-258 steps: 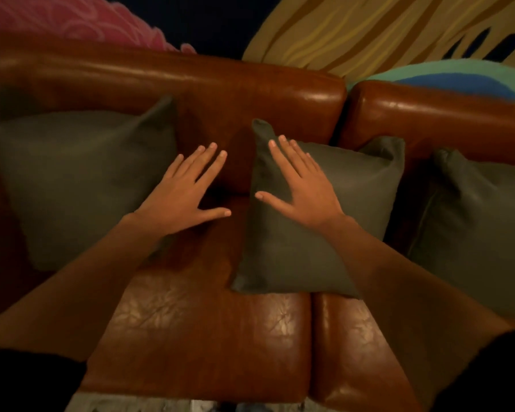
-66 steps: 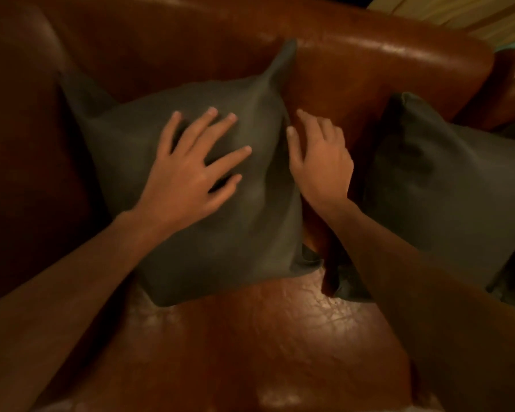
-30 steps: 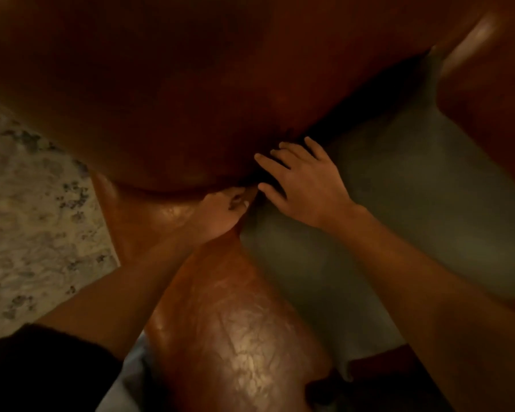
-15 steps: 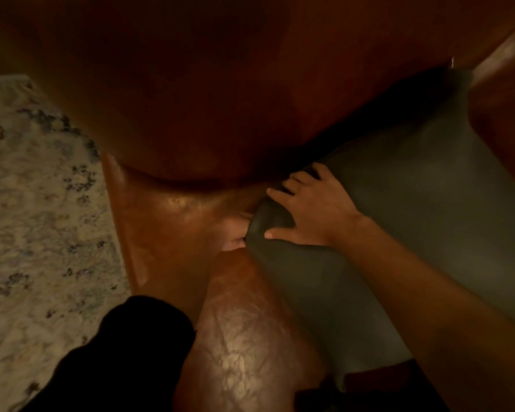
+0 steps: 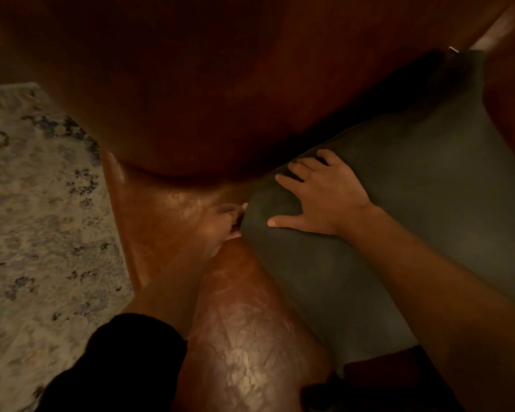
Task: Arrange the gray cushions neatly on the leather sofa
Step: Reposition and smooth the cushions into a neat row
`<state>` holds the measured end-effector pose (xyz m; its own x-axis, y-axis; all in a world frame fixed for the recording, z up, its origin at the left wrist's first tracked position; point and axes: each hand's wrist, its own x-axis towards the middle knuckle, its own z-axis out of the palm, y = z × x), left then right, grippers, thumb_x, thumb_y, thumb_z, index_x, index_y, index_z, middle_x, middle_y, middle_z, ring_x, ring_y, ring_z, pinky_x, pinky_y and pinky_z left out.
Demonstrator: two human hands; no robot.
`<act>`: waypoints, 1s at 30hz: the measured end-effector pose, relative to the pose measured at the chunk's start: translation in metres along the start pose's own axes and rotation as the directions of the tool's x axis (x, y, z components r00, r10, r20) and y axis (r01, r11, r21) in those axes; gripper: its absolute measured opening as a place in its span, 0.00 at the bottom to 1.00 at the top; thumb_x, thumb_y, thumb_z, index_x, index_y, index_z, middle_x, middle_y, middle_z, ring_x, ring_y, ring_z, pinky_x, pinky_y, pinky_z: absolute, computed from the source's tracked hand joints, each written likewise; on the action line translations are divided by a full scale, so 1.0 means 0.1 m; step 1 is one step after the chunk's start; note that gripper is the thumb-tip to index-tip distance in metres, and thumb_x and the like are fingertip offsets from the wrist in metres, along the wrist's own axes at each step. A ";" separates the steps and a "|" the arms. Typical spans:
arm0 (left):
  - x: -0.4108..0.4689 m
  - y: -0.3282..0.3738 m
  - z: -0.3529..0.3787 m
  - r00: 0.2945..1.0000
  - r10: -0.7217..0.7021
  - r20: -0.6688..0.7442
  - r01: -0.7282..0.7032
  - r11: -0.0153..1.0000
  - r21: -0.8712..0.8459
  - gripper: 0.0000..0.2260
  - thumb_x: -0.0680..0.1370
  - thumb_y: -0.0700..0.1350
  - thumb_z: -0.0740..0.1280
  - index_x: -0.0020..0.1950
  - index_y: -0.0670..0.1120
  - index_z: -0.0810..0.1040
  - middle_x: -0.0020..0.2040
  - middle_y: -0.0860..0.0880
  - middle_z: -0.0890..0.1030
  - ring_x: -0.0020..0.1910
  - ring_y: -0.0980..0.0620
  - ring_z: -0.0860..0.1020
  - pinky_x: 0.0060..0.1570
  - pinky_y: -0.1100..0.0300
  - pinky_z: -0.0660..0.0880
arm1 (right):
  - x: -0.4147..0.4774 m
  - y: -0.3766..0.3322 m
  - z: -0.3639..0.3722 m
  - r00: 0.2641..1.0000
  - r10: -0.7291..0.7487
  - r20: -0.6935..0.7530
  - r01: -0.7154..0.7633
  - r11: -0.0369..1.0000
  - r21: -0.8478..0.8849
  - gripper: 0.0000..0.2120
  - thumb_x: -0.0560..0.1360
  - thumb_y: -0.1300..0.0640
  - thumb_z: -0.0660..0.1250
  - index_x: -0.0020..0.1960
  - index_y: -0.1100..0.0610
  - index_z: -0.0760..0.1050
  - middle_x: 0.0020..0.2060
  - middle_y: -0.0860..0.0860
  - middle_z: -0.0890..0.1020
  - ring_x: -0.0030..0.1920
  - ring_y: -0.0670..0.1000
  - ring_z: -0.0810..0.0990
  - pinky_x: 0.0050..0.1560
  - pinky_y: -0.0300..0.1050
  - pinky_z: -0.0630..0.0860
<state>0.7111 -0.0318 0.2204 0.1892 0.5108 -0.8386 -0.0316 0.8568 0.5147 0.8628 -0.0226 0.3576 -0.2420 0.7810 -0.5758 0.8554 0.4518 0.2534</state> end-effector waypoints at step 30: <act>0.16 -0.05 -0.33 0.975 -0.070 -0.211 0.032 0.984 -0.176 0.01 0.75 0.38 0.68 0.46 0.41 0.78 0.50 0.48 0.80 0.43 0.57 0.77 0.32 0.68 0.75 | -0.21 -0.12 0.04 0.976 0.151 -0.155 -0.141 0.987 0.076 0.41 0.74 0.30 0.44 0.75 0.59 0.58 0.73 0.57 0.64 0.74 0.56 0.57 0.74 0.55 0.45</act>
<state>0.6817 -0.0250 0.1987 -0.0205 0.4533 -0.8911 -0.1976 0.8719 0.4481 0.8597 -0.0466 0.3635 -0.1781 0.8976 -0.4032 0.9133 0.3033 0.2720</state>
